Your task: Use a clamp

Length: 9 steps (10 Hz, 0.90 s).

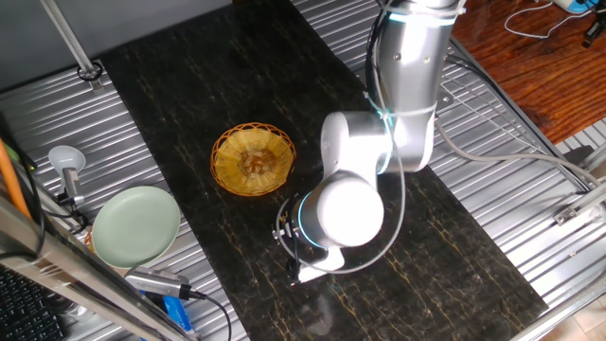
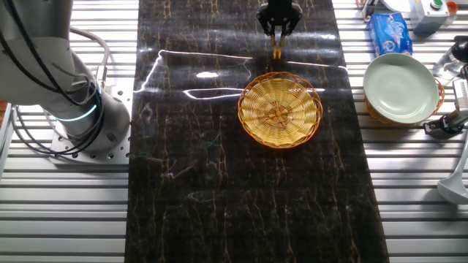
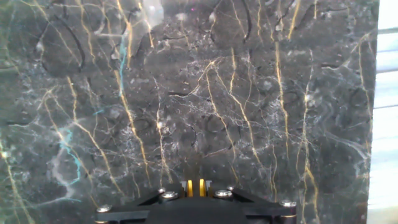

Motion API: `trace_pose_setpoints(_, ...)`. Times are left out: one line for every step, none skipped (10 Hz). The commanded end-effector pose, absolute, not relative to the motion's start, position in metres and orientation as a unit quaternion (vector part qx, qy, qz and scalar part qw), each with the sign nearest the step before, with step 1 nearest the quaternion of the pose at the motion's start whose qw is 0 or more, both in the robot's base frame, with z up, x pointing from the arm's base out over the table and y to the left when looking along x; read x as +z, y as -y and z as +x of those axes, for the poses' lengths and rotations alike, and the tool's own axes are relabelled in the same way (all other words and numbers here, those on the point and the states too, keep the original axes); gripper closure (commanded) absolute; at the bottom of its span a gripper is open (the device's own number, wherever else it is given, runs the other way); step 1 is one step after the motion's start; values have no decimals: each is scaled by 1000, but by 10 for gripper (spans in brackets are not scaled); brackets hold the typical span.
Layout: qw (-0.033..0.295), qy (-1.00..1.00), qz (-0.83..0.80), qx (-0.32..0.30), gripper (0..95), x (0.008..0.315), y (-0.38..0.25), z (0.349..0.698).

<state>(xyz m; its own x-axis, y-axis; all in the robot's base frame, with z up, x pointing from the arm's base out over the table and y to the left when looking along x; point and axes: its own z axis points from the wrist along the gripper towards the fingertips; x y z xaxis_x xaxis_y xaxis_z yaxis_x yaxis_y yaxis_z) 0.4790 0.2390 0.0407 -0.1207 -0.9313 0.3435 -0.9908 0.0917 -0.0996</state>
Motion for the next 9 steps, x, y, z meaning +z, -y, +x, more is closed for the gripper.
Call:
trace_pose_setpoints(92,741,646,160,950,44,-239,480)
trace_pose_setpoints(87,743,643,164,950,45,-236,480)
trace_pose_setpoints(80,747,638,168,950,48,-233,480)
trace_pose_setpoints(76,748,636,171,950,50,-230,480)
trace_pose_setpoints(69,756,626,180,950,53,-225,480)
trace_pose_setpoints(65,761,619,182,950,54,-223,480)
trace_pose_setpoints(57,772,605,188,950,57,-219,480)
trace_pose_setpoints(53,777,597,192,950,59,-216,480)
trace_pose_setpoints(49,780,592,196,950,60,-215,480)
